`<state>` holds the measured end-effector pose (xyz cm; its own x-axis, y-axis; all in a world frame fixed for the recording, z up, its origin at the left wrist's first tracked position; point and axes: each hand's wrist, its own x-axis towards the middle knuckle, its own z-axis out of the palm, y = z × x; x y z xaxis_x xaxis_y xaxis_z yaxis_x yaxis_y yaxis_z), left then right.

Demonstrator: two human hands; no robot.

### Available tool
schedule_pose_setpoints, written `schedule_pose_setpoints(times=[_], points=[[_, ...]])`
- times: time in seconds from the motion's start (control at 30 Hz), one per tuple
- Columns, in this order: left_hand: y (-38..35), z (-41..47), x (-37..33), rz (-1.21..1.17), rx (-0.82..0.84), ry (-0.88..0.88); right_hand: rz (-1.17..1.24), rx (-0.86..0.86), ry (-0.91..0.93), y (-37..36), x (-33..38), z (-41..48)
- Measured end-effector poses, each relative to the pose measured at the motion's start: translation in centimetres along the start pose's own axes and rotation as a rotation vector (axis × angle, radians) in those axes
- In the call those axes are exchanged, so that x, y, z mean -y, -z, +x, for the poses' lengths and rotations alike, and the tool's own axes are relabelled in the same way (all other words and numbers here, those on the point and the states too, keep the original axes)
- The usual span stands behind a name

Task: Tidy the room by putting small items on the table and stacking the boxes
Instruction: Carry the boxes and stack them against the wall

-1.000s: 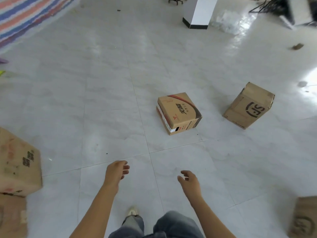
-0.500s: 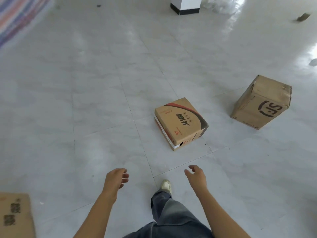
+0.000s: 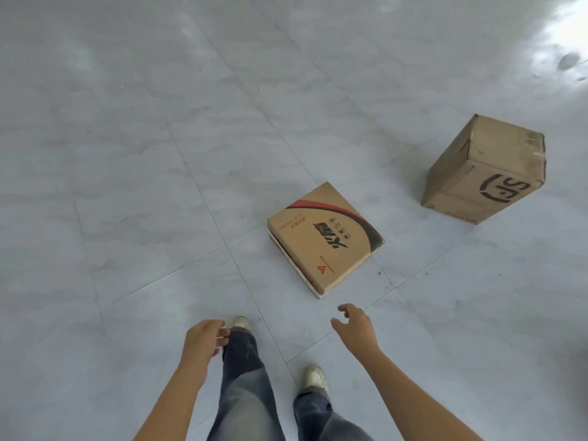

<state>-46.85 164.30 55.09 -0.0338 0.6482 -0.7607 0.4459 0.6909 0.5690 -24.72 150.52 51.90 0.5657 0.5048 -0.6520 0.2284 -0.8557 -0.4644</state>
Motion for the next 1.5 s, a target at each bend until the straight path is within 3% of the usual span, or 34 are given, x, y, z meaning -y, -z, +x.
schedule_pose_setpoints(times=[0.27,0.4,0.57,0.77,0.87,1.1,1.27,1.37,1.5], points=[[-2.5,8.9,-9.0,0.119,0.259,-0.046,0.067,-0.089,-0.189,-1.0,4.5,4.6],[-5.3,17.2,-9.9,0.187,0.336,-0.099,0.027,-0.082,-0.163,-4.9,5.2,10.6],[-13.4,33.4,-5.8,0.345,0.331,-0.228,-0.044,-0.146,-0.197,-11.9,-0.5,23.2],[-23.2,48.8,-2.3,0.478,0.336,-0.391,0.173,-0.202,-0.316,-18.4,-9.6,36.1],[-25.4,53.8,-1.7,0.470,0.299,-0.434,0.158,-0.243,-0.296,-21.2,-11.5,38.9],[-28.7,57.9,-2.6,0.293,0.267,-0.554,0.284,-0.484,-0.222,-22.7,-13.2,41.7],[-30.0,60.5,-2.1,0.260,0.330,-0.557,0.704,-0.584,-0.234,-20.7,-13.8,43.3],[-30.6,61.2,-2.6,0.244,0.325,-0.552,0.864,-0.489,-0.298,-20.6,-14.1,43.9],[-31.6,61.4,-2.5,0.214,0.316,-0.527,0.789,-0.423,-0.312,-21.0,-14.8,44.2]])
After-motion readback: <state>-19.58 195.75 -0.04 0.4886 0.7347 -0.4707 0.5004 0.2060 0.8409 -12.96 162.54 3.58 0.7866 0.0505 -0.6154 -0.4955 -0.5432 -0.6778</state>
